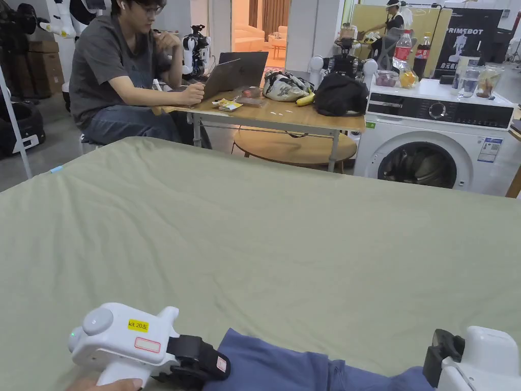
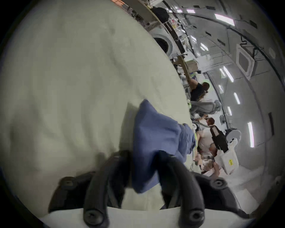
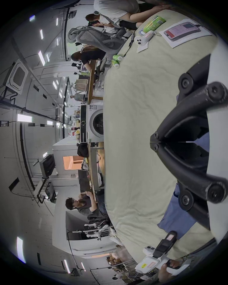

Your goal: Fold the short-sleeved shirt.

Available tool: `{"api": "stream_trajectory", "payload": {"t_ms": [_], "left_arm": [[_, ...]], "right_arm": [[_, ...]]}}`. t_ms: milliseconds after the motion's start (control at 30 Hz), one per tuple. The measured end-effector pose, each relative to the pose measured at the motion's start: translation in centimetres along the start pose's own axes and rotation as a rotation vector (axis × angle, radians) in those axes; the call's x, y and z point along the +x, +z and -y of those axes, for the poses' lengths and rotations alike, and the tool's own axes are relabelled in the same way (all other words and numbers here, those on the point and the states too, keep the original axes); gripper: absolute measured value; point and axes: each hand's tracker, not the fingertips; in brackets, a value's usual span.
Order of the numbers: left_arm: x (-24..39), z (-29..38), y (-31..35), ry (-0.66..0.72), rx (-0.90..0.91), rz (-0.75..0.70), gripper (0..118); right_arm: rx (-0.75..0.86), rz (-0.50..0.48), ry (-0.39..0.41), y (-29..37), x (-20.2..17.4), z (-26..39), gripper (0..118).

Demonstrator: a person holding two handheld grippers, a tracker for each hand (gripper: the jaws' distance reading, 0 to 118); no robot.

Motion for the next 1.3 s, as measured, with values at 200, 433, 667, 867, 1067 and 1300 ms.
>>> {"api": "stream_trajectory", "payload": {"t_ms": [200, 433, 667, 867, 1067, 1300], "left_arm": [[-0.1, 1.9, -2.4, 0.116, 0.067, 0.135, 8], [2.1, 3.2, -1.0, 0.113, 0.072, 0.150, 5], [5.3, 1.9, 4.0, 0.012, 0.133, 0.172, 5], [9.5, 1.9, 9.5, -0.082, 0.215, 0.062, 5], [11.8, 2.1, 13.5, -0.146, 0.288, -0.133, 5], [16.1, 2.6, 9.5, -0.229, 0.229, -0.103, 5]], "right_arm": [[-0.004, 0.013, -0.005, 0.1, 0.6, 0.2, 0], [-0.021, 0.019, -0.024, 0.0, 1.0, 0.4, 0], [-0.009, 0.020, -0.016, 0.4, 1.2, -0.2, 0], [0.008, 0.015, -0.013, 0.6, 1.2, -1.0, 0], [0.015, 0.001, -0.007, 0.4, 0.9, -1.4, 0], [0.016, -0.006, -0.028, 0.4, 1.0, -1.5, 0]]}}
